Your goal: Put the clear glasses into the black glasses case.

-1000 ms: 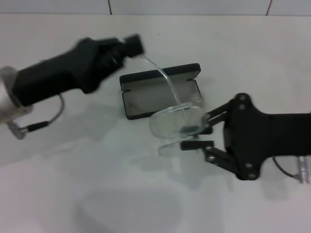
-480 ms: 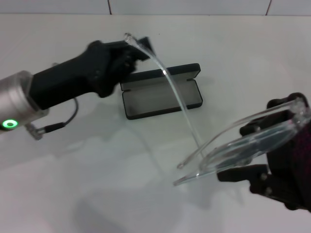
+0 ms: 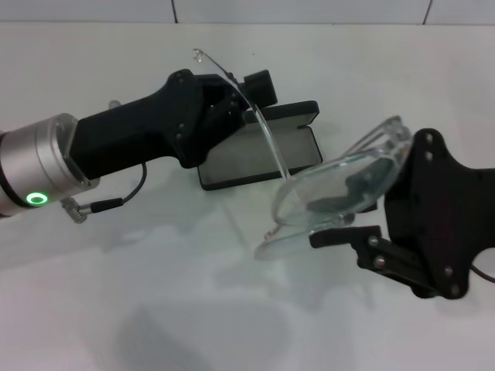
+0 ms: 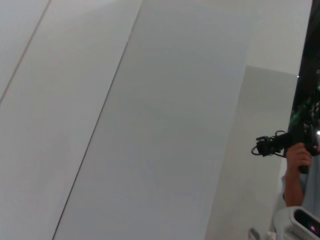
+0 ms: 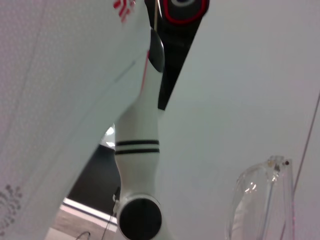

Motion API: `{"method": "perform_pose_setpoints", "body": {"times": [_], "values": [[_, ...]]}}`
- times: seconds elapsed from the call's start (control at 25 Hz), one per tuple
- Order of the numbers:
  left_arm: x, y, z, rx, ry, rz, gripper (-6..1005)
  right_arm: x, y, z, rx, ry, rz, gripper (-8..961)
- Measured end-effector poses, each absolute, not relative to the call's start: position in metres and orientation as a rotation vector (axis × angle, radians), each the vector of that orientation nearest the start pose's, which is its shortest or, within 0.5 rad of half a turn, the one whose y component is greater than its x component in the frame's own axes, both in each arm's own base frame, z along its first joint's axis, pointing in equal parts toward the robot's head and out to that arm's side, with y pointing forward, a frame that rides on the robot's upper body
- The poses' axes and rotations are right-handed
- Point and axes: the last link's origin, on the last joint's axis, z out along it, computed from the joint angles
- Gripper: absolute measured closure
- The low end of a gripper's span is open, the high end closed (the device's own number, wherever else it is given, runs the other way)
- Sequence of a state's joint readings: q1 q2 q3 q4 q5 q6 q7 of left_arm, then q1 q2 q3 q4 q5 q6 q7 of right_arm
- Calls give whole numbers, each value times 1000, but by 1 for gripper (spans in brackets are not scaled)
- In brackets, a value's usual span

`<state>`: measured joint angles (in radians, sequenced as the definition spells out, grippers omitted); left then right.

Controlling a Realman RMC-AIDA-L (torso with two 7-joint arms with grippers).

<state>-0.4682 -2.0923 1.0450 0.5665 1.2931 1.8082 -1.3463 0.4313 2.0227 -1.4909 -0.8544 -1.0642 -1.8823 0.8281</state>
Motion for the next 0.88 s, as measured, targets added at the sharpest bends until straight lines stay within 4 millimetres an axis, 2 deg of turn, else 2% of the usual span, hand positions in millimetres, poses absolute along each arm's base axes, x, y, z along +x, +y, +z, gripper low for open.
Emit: {"method": "perform_pose_setpoints", "body": {"times": [0.88], "values": [[-185, 291, 6, -2688, -361, -1592, 957, 142, 287, -7, -2668, -543, 1442, 860]]}}
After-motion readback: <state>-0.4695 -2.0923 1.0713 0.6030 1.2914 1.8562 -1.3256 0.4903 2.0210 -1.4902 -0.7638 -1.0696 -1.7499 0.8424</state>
